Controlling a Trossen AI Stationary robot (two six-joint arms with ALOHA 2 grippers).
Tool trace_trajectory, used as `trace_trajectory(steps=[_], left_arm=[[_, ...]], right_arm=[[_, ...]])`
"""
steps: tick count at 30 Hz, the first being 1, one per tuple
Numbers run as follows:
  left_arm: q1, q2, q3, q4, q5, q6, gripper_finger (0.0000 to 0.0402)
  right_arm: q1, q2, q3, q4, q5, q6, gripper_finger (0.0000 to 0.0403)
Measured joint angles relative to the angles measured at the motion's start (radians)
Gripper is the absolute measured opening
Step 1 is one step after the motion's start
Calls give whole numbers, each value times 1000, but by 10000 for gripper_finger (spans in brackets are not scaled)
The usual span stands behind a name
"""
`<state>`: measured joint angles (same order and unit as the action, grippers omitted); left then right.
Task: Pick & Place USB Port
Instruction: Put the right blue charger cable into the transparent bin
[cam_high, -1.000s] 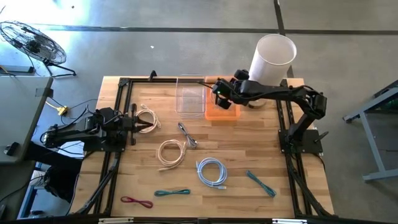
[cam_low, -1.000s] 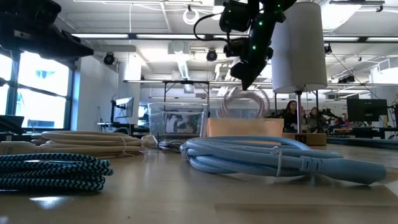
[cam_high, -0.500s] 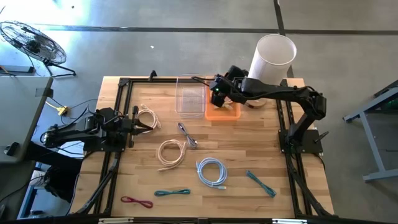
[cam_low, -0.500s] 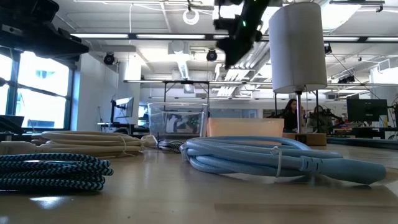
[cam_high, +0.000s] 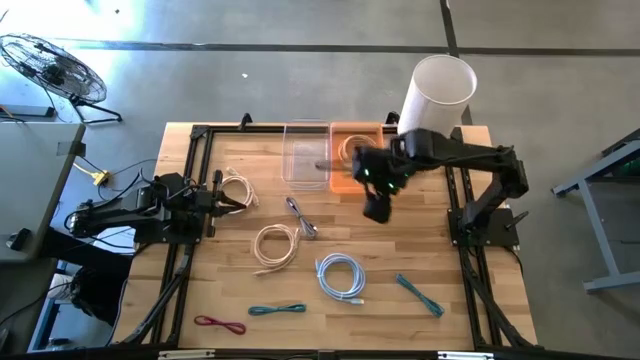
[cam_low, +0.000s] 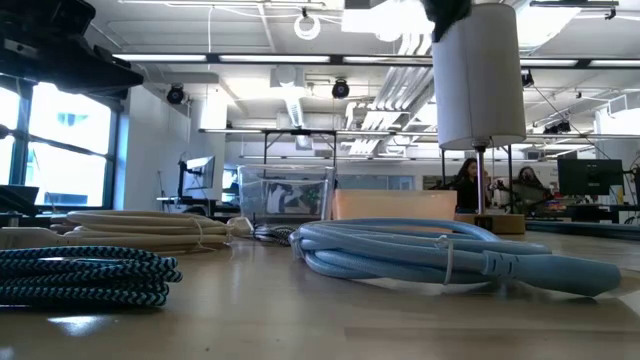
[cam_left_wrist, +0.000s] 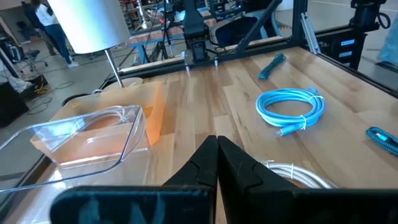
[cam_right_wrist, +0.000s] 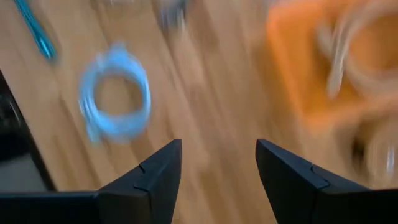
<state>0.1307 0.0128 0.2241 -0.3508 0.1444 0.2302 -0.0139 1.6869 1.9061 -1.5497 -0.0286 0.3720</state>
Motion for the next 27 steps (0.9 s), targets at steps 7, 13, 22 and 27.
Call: trace_trajectory(steps=[7,13,22,27], left_arm=[[0,0,0,0,-4,-14,1],[0,0,0,-27,-4,-73,1],[0,0,0,-26,70,-146,8],[0,0,0,-4,85,-217,58]], right_arm=[[172,-57,-175,-14,-72,210,199],[302,-94,-415,37,-104,371,200],[451,-99,-789,289,-276,556,200],[476,-99,-923,463,-395,654,200]])
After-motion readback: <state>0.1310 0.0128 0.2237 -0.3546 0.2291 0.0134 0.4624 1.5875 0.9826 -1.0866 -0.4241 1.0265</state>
